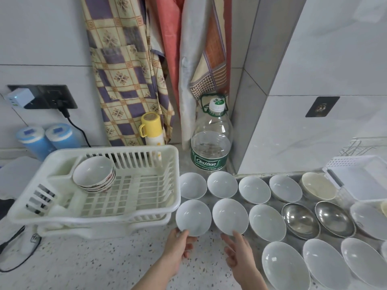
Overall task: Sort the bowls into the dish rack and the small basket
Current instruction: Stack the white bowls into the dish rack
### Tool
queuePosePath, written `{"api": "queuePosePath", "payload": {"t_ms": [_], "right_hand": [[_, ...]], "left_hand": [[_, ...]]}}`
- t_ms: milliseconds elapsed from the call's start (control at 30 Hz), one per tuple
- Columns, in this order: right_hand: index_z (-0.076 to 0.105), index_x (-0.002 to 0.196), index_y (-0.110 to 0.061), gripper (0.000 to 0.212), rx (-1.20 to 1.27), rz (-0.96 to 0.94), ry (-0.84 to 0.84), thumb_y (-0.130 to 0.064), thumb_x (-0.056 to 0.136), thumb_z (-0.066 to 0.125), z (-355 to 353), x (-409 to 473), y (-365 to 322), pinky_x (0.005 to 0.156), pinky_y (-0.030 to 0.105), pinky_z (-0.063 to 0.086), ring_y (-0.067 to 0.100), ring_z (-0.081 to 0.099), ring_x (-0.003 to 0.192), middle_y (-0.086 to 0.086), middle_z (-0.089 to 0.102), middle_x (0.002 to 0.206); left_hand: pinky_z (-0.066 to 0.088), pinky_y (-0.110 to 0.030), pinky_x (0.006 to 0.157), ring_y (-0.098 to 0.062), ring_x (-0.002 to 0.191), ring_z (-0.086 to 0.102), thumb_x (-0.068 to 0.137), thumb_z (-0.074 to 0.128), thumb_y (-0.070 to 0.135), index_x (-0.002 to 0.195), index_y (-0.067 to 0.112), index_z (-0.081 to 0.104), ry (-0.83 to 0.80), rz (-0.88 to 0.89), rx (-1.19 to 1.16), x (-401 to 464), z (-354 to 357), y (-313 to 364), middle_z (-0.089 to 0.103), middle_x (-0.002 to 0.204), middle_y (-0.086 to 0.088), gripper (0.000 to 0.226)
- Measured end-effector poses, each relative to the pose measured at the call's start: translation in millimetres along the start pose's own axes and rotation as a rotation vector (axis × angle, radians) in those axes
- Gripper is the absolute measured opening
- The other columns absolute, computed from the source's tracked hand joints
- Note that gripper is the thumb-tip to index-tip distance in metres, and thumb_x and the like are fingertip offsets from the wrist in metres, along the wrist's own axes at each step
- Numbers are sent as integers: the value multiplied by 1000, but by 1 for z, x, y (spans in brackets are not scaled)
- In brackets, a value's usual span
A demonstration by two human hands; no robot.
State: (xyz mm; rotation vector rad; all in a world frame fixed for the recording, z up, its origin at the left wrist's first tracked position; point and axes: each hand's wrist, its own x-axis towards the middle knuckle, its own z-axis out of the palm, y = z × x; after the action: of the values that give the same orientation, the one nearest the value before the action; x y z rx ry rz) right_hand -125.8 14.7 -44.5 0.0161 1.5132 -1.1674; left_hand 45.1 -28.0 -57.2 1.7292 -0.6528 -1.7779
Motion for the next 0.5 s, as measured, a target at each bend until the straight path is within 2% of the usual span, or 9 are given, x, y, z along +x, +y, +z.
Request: {"api": "queuePosePath", "payload": {"t_ms": [100, 200, 300, 367, 500], "right_hand": [[60, 104, -13, 12, -57, -28, 21, -19, 96, 53, 0, 0, -4, 33, 16, 21, 15, 42, 47, 12, 74, 98], [59, 94, -5, 9, -113, -55, 67, -9, 93, 51, 2, 3, -9, 31, 16, 21, 16, 38, 49, 18, 73, 92], [57, 86, -2, 11, -136, -75, 119, -2, 90, 47, 7, 2, -9, 30, 14, 19, 10, 30, 35, 22, 71, 82], [56, 84, -5, 12, -121, -76, 140, -1, 88, 46, 10, -3, -7, 30, 13, 18, 7, 22, 29, 19, 72, 77], [57, 85, -6, 10, -109, -74, 165, -5, 87, 47, 18, -17, 2, 31, 13, 19, 8, 20, 31, 15, 74, 71]], "left_hand": [[25, -21, 38, -9, 38, 35, 95, 47, 8, 117, 8, 53, 27, 12, 42, -2, -2, 0, 77, 81, -17, 22], [22, -22, 38, -11, 36, 29, 96, 45, 9, 113, 5, 55, 24, 11, 105, -6, -7, -4, 76, 79, -18, 20], [20, -21, 40, -12, 38, 28, 93, 44, 9, 109, 10, 58, -8, 12, 159, -18, -16, -11, 76, 75, -17, 21], [21, -21, 39, -12, 36, 29, 92, 43, 9, 107, 15, 58, -46, 28, 204, -27, -28, -14, 76, 74, -15, 22], [25, -21, 38, -10, 34, 29, 88, 45, 9, 109, 18, 57, -126, 61, 310, -44, -62, -12, 76, 73, -15, 26]]}}
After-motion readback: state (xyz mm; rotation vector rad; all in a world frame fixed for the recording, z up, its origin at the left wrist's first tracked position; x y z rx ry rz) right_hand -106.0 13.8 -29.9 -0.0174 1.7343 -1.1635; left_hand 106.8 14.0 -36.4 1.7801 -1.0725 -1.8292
